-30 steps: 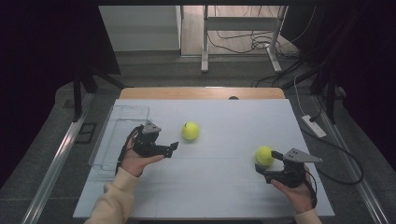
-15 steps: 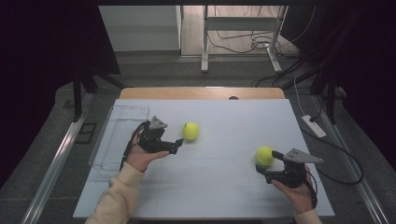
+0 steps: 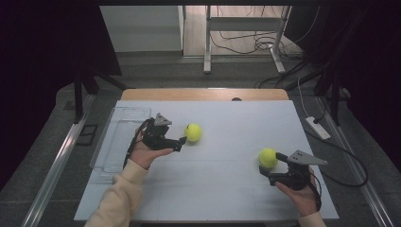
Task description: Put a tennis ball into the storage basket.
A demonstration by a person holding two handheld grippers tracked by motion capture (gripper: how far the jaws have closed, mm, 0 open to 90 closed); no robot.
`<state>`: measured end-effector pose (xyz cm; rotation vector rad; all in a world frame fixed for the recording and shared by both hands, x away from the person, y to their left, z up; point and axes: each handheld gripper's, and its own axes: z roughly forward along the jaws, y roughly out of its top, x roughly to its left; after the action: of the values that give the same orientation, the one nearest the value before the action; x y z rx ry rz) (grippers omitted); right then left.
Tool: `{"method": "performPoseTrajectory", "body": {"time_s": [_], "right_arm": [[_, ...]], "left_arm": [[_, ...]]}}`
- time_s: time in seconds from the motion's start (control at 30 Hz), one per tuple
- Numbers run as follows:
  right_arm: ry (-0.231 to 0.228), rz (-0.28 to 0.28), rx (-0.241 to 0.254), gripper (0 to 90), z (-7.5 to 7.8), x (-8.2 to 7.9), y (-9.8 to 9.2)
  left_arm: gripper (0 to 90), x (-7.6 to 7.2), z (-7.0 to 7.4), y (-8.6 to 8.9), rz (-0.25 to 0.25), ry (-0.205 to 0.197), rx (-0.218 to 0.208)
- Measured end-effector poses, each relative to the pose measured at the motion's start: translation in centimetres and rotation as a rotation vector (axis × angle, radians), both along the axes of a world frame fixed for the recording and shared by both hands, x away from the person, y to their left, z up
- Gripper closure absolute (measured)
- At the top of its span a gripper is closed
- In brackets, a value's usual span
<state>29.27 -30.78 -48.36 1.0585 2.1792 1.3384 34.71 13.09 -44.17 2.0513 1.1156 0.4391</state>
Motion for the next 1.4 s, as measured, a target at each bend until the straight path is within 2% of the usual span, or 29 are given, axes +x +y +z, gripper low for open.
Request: {"method": "performPoseTrajectory", "body": {"time_s": [0.73,0.93,1.4], "right_arm": [[0.003,0.004,-0.004,11.0,-0.1,0.0,0.1],[0.001,0.006,-0.007,10.9,-0.1,0.0,0.1],[0.0,0.007,-0.008,11.0,-0.1,-0.1,0.2]], "left_arm": [[10.4,2.8,-0.7,-1.2,-0.011,0.031,0.031],[10.1,3.7,-1.0,-2.0,-0.013,0.042,0.052],[9.6,4.7,-0.5,-2.6,-0.013,0.043,0.06]]}}
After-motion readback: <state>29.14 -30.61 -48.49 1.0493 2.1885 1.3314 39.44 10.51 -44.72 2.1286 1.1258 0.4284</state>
